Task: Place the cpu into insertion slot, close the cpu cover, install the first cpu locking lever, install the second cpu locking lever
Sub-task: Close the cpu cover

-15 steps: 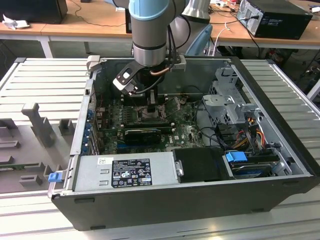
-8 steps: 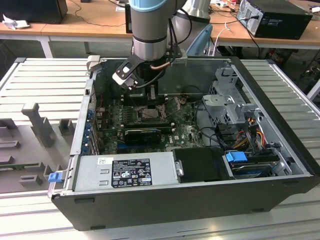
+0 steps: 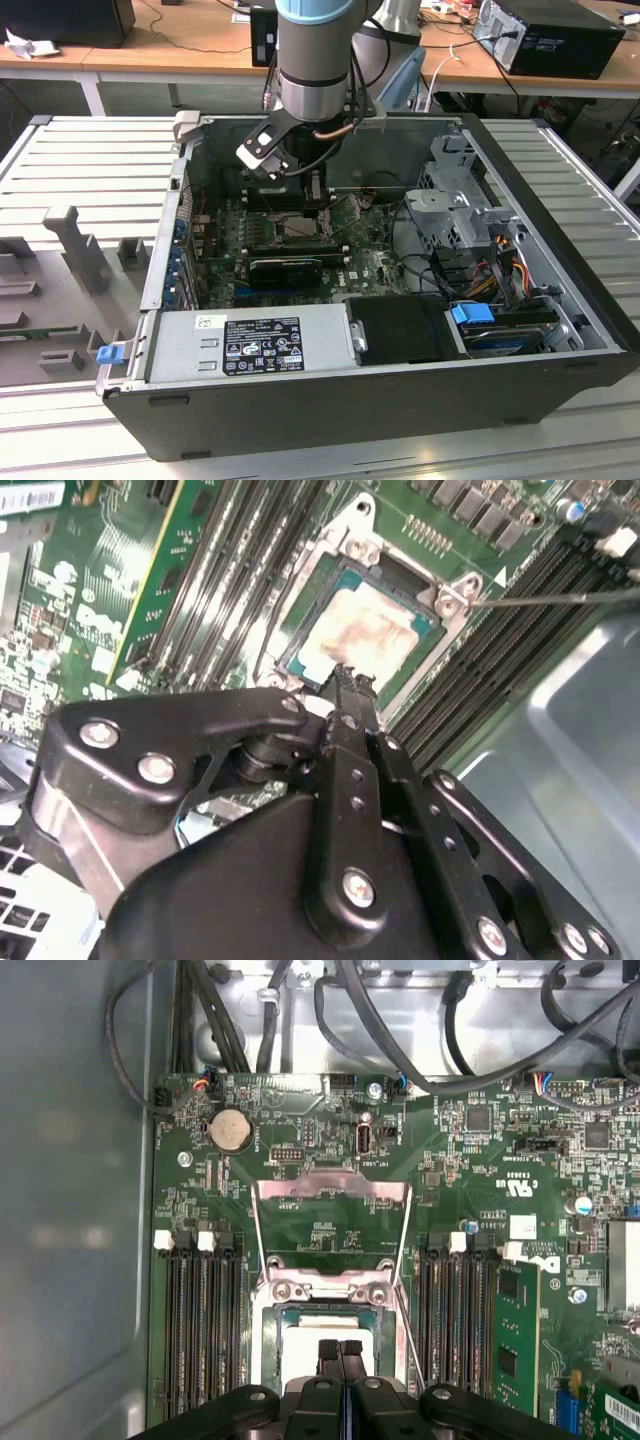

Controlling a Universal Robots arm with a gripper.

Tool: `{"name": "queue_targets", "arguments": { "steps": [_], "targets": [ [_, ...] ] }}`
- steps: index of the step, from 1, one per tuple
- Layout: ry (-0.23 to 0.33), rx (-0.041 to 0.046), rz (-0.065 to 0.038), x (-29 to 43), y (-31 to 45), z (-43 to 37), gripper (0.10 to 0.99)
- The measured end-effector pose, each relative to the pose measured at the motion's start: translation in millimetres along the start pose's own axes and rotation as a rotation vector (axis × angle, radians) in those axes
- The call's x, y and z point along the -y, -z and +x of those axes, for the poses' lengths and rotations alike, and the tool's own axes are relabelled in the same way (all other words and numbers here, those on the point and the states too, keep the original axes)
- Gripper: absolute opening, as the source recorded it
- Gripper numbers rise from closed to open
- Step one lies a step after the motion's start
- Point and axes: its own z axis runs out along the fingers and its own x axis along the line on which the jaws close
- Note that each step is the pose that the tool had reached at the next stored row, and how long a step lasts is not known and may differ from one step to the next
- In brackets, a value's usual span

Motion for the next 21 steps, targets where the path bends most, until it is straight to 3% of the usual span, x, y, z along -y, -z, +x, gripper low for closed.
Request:
{"name": "queue_targets", "arguments": {
  "steps": [2, 9, 12, 16, 19, 21],
  "targets": [
    [0.000, -0.0035, 0.003, -1.0, 1.5, 0.1, 0.106],
    [0.000, -0.0045, 0.003, -3.7, 25.2, 1.1, 0.106],
    [0.000, -0.0045, 0.005, -32.2, 24.1, 0.8, 0.106],
    [-0.001, -0.0046, 0.009, -52.9, 23.2, 0.7, 0.106],
    [-0.001, -0.0044, 0.014, -74.4, 22.3, 0.4, 0.106],
    [-0.001, -0.0045, 0.015, -84.0, 21.9, 0.5, 0.106]
  ]
}}
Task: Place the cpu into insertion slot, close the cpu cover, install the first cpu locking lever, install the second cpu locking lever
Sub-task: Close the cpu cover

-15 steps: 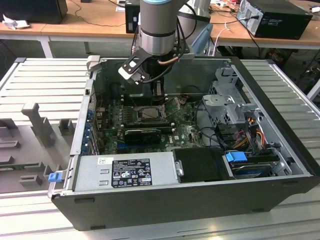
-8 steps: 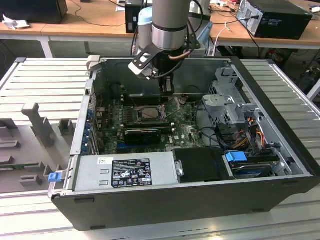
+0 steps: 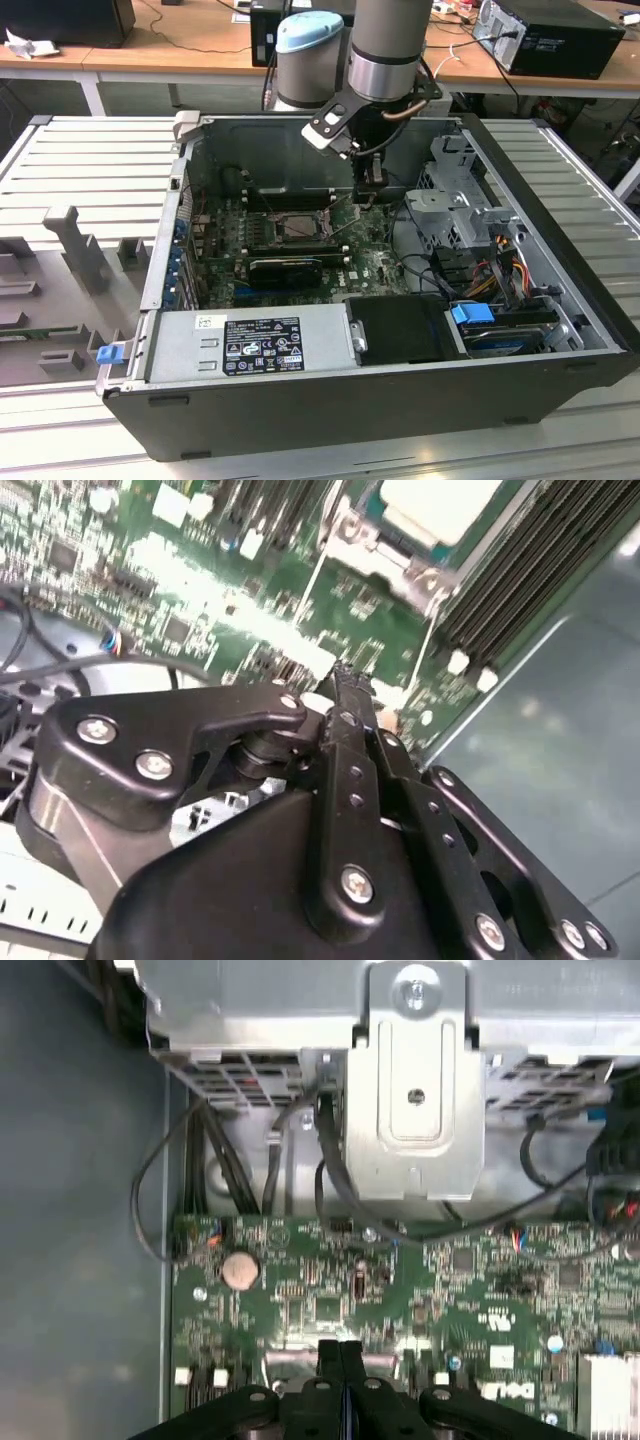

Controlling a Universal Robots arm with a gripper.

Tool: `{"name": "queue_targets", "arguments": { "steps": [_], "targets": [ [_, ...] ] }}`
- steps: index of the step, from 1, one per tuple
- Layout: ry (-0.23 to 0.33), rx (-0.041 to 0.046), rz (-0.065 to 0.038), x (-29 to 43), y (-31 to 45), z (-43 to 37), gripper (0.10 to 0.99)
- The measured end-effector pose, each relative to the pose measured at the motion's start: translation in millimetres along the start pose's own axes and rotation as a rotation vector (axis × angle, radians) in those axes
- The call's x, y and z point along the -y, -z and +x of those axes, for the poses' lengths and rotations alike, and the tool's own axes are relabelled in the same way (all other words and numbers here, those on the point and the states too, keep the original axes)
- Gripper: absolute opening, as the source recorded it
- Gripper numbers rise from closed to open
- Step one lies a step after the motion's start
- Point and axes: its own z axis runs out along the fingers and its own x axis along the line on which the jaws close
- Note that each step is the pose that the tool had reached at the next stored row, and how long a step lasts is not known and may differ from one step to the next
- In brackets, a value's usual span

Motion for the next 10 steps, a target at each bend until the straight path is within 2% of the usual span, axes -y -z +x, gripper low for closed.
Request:
{"name": "queue_targets", "arguments": {
  "steps": [3, 7, 8, 10],
  "targets": [
    [0.001, -0.0002, 0.003, -10.1, -2.2, 0.4, 0.106],
    [0.019, -0.0007, 0.004, -12.1, -11.1, 1.3, 0.106],
    [0.024, -0.0008, 0.008, -12.0, -12.4, 1.2, 0.106],
    [0.025, -0.0016, 0.024, -11.8, -12.5, 1.2, 0.106]
  ]
}}
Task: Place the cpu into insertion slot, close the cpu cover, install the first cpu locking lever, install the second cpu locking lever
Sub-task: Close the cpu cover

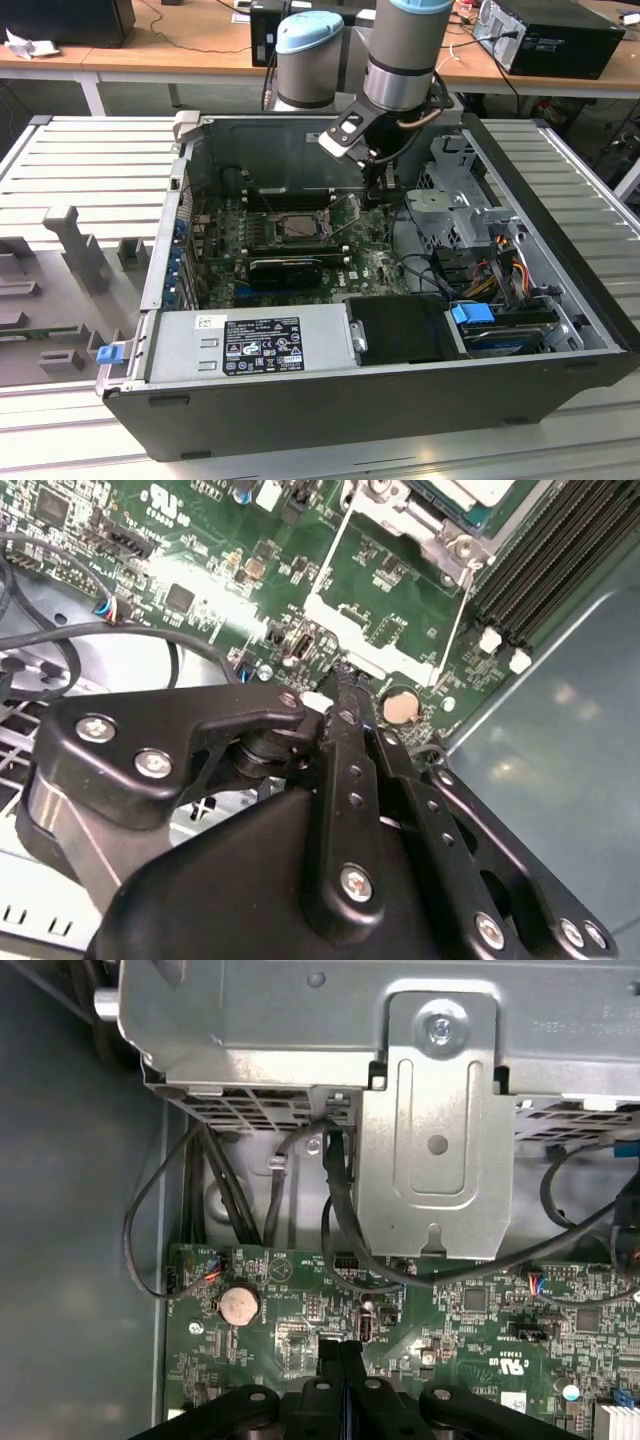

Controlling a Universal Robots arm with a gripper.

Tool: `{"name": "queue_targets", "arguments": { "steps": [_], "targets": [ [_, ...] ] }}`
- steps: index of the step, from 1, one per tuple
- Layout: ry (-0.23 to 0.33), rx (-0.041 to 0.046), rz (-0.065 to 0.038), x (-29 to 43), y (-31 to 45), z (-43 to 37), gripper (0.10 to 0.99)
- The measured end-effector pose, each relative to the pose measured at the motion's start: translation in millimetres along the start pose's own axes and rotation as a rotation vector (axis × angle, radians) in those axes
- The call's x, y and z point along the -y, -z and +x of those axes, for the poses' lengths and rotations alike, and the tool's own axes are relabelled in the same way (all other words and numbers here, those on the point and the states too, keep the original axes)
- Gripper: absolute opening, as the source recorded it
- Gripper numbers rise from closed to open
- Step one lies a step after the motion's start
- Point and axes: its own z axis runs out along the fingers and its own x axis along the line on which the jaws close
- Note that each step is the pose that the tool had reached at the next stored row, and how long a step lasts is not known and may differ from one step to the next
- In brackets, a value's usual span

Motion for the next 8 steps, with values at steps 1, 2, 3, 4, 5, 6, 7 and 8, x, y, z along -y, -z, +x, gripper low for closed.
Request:
{"name": "queue_targets", "arguments": {
  "steps": [1, 2, 3, 4, 5, 6, 7, 8],
  "targets": [
    [0.001, -0.0007, 0.012, 0.3, 0.0, 0.0, 0.106],
    [0.001, -0.0014, 0.016, 1.3, 0.0, 0.0, 0.106],
    [0.002, -0.0019, 0.017, 2.8, 0.0, 0.1, 0.106],
    [0.003, -0.0026, 0.017, 8.5, 0.0, 0.3, 0.106],
    [0.003, -0.0026, 0.017, 14.7, 0.0, 0.5, 0.106],
    [0.003, -0.0025, 0.017, 22.7, 0.0, 0.8, 0.106],
    [0.003, -0.0026, 0.017, 28.6, 0.0, 1.0, 0.106],
    [0.003, -0.0026, 0.016, 32.4, 0.0, 1.1, 0.106]
  ]
}}
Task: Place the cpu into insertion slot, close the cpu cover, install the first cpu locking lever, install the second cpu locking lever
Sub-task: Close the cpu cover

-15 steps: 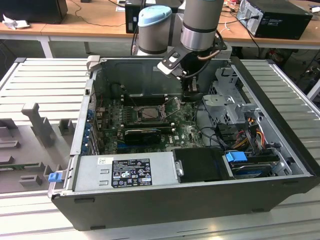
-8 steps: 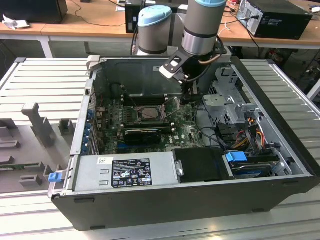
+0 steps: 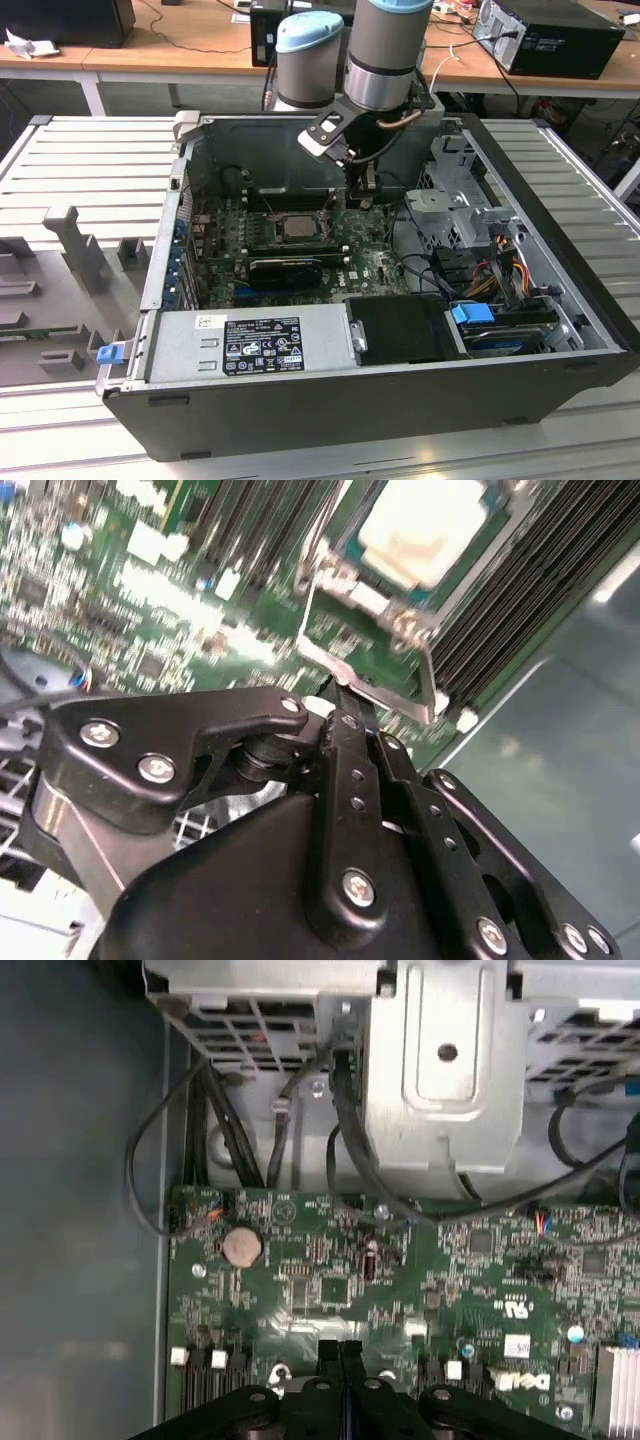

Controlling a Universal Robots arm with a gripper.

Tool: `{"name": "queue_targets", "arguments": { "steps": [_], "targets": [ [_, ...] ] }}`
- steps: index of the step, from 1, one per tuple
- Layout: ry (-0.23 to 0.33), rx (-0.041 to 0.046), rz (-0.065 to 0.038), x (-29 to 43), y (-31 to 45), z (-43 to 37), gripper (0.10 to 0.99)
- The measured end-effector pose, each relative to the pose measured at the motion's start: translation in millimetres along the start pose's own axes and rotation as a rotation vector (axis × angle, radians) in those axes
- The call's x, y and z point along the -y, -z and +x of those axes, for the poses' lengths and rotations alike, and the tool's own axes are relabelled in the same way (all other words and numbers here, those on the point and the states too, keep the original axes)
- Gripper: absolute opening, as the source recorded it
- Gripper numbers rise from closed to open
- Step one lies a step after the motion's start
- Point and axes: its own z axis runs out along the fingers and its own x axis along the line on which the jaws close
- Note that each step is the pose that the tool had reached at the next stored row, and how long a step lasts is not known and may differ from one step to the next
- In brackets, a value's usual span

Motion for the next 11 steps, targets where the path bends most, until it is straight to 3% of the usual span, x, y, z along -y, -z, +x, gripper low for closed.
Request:
{"name": "queue_targets", "arguments": {
  "steps": [5, 7, 9, 11],
  "targets": [
    [0.000, -0.0002, -0.001, 26.4, -0.9, 1.0, 0.106],
    [0.001, 0.0000, -0.001, 33.2, -2.2, 1.2, 0.106],
    [0.002, 0.0000, -0.003, 41.9, -8.1, 1.5, 0.106],
    [0.004, 0.0002, -0.003, 45.2, -11.9, 1.5, 0.106]
  ]
}}
